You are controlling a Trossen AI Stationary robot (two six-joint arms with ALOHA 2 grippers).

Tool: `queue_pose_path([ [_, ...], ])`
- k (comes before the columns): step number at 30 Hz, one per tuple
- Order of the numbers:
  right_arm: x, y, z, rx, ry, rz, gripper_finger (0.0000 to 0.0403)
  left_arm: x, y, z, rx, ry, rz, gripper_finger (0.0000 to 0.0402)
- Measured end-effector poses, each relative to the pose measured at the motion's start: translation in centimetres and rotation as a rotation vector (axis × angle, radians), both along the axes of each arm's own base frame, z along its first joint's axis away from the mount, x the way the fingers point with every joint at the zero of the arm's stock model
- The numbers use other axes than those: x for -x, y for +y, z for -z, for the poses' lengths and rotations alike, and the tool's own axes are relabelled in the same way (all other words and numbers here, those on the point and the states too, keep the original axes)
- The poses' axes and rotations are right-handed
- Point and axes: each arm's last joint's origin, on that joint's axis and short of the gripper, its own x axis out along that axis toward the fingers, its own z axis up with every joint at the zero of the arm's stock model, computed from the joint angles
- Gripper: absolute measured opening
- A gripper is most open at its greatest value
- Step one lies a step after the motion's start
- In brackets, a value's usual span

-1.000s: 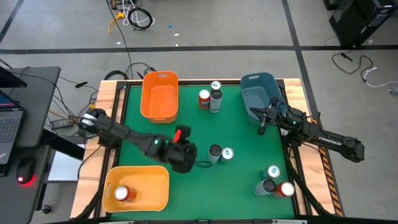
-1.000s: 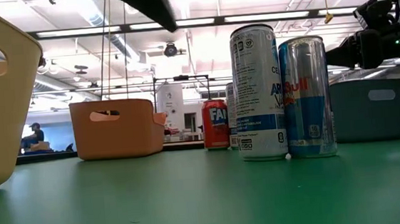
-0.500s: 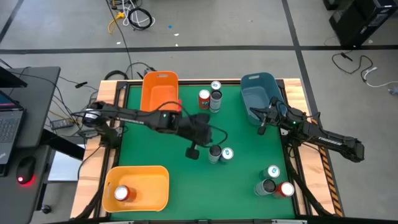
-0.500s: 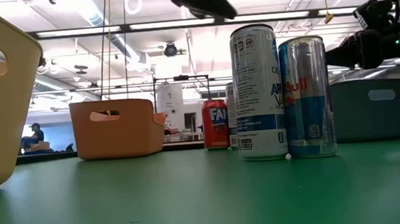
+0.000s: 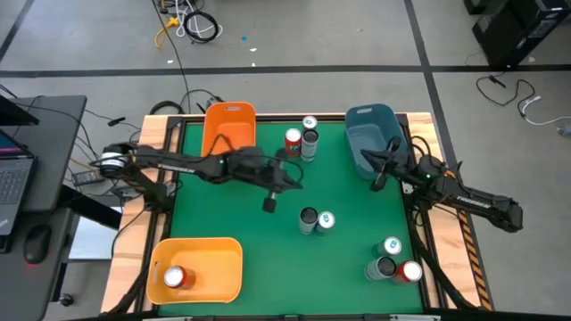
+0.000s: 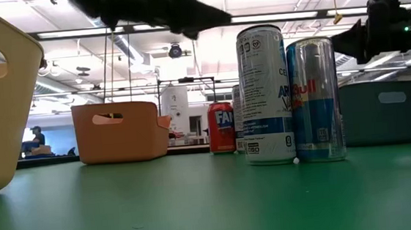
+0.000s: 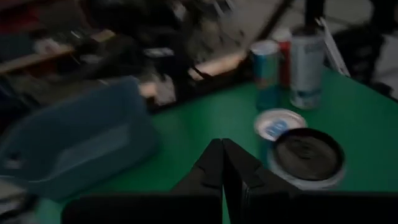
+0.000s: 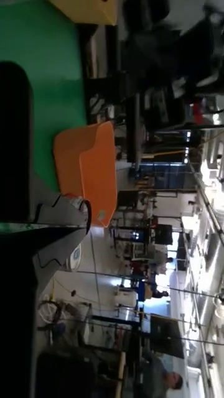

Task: Sort soda cans
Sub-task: Put the top white-blue soda can into the blue bin

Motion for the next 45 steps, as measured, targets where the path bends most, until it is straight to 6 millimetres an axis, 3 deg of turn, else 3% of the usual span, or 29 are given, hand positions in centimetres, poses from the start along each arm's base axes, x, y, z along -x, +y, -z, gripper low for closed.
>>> queue_pose_path([
  [4, 0.0, 0.1, -0.3, 0.007, -0.029, -0.013, 0.0007, 2.7, 0.9, 0.1, 0.04, -0.109, -0.036, 0.0001],
  [12, 0.0, 0.2, -0.8, 0.005, -0.093, -0.05, 0.0007, 6.3, 1.7, 1.5, 0.064, -0.099, -0.084, 0.0001],
  [19, -0.1, 0.1, -1.4, 0.027, -0.148, -0.056, 0.0007, 7.0, 2.9, 2.5, 0.058, -0.104, -0.17, 0.0001],
  [29, -1.6, -0.4, -3.0, 0.003, -0.136, -0.083, 0.0037, 9.5, 6.6, 3.0, 0.163, -0.321, -0.175, 0.0001],
  [45, -6.8, -2.7, -6.6, -0.038, 0.026, -0.075, 0.0094, 9.8, 7.3, 3.0, 0.174, -0.342, -0.278, 0.0002],
])
